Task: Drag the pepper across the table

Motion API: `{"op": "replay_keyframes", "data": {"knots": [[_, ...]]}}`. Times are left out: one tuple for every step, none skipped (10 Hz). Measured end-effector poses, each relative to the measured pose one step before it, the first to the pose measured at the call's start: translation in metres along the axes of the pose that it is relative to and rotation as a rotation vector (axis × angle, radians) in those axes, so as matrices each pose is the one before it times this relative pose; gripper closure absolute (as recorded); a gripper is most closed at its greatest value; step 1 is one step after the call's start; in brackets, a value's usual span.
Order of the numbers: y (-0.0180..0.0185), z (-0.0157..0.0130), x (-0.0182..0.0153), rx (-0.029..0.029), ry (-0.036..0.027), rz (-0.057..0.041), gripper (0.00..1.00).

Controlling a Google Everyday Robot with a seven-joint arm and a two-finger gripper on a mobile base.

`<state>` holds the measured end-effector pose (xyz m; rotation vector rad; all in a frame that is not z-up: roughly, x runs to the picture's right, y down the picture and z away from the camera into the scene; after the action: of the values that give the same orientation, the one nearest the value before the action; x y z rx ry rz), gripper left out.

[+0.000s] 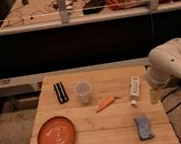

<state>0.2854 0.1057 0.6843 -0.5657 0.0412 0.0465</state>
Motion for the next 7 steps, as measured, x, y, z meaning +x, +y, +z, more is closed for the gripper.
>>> {"op": "replay_keyframes", "data": {"knots": [[0.00002,0.00001,-0.00002,-0.00003,-0.00004,-0.00006,0.2],[-0.00001,-0.00002,0.00001,0.00004,-0.00001,0.00008,0.2],[0.00001,0.00001,0.00001,-0.00003,0.00002,-0.00003,0.2],[-0.00003,-0.00004,0.0,0.00009,0.00003,-0.00001,0.2],[-0.00058,-0.00187,0.00006,0.00302,0.00131,-0.00013,0.2],[0.00008,0.00042,0.00008,-0.00077,-0.00024,0.00023,0.2],[-0.00003,-0.00013,-0.00018,0.00007,-0.0003,-0.00008,0.2]]}}
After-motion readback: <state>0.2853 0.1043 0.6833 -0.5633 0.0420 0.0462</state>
